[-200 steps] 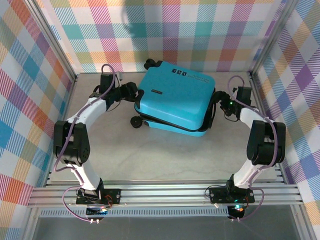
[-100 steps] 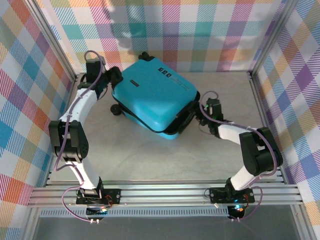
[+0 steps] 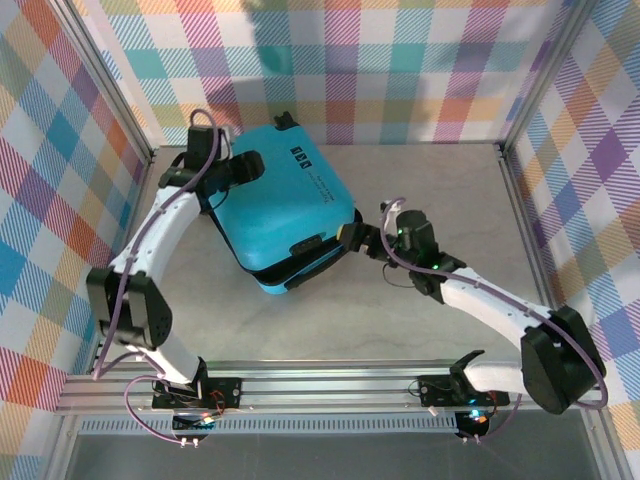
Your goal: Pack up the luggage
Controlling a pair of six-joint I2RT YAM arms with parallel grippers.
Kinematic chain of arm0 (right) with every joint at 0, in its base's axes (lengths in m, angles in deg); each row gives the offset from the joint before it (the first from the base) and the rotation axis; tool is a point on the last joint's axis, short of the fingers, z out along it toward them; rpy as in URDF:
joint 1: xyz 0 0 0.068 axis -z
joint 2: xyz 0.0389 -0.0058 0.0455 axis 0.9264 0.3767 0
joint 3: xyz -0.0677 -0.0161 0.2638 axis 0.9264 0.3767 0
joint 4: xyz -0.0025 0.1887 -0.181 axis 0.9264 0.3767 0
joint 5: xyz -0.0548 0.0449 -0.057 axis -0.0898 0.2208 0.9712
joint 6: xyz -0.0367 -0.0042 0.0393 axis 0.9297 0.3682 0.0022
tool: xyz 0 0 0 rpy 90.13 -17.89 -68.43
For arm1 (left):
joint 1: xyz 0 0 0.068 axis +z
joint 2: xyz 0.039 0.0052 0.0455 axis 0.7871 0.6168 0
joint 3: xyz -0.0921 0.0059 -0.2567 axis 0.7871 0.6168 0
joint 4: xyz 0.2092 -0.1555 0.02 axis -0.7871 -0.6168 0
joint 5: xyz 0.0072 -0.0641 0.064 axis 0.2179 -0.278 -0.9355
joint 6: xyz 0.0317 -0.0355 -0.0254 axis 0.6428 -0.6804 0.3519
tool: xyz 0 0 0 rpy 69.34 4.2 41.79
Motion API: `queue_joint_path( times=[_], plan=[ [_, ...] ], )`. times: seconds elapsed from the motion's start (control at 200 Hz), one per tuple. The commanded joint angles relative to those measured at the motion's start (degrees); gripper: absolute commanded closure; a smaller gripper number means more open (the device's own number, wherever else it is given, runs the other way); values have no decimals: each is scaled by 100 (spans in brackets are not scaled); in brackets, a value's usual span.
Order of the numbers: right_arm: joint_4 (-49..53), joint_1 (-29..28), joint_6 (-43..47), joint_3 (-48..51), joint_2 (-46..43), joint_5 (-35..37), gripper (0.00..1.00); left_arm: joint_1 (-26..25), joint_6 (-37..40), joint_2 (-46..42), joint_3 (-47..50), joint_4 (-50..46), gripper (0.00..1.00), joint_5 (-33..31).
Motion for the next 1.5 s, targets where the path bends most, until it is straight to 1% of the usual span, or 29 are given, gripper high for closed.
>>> queue_joint_path(
  times=[0.0, 0.12, 0.24, 0.29, 0.345, 0.525, 0.58, 0.63, 0.7, 0.82, 0.93, 0.98, 1.045, 1.08, 1.225, 1.405, 1.495],
  plan=[
    [785, 436, 763, -384, 26, -116, 11, 80, -231, -688, 528, -418, 32, -797],
    [1319, 852, 1357, -1229, 607, -598, 9, 80, -468, -1159, 1051, -724, 30, -1347],
    [1702, 1129, 1846, -2161, 1395, -1205, 7, 88, -716, -1438, 1598, -761, 28, -1433],
    [1795, 1218, 1918, -2530, 1733, -1414, 7, 97, -821, -1477, 1776, -762, 27, -1419],
    [1795, 1321, 1908, -2904, 2086, -1667, 6, 123, -885, -1489, 1932, -752, 26, -1371],
    [1598, 1579, 1623, -3792, 3216, -2169, 6, 211, -1193, -1444, 2366, -574, 26, -1408],
    [1449, 1655, 1479, -4041, 3586, -2546, 6, 228, -1253, -1443, 2509, -445, 26, -1383],
    [1262, 1698, 1342, -4232, 3903, -3006, 6, 255, -1271, -1428, 2627, -284, 26, -1218],
    [1141, 1704, 1297, -4535, 4271, -3405, 6, 260, -1310, -1388, 2781, -35, 26, -931],
    [1220, 1709, 1230, -4676, 4603, -3356, 6, 254, -1374, -1357, 2971, 196, 26, -722],
    [1139, 1709, 1198, -4521, 4638, -3389, 6, 294, -1498, -1467, 3074, 117, 25, -1043],
    [1140, 1710, 1212, -4463, 4625, -3390, 6, 419, -1584, -1587, 3221, 250, 23, -947],
    [1165, 1709, 1234, -4426, 4628, -3403, 6, 643, -1668, -1734, 3403, 573, 21, -449],
    [1185, 1709, 1237, -4422, 4644, -3416, 6, 729, -1716, -1781, 3459, 660, 20, -306],
    [1159, 1709, 1191, -4391, 4679, -3421, 6, 954, -1800, -1918, 3571, 641, 17, -265],
    [1166, 1714, 1189, -4385, 4675, -3417, 7, 1396, -2113, -2054, 3915, 859, 16, -124],
    [1161, 1717, 1192, -4384, 4673, -3408, 7, 1496, -2138, -2126, 3933, 755, 15, -300]
  ],
)
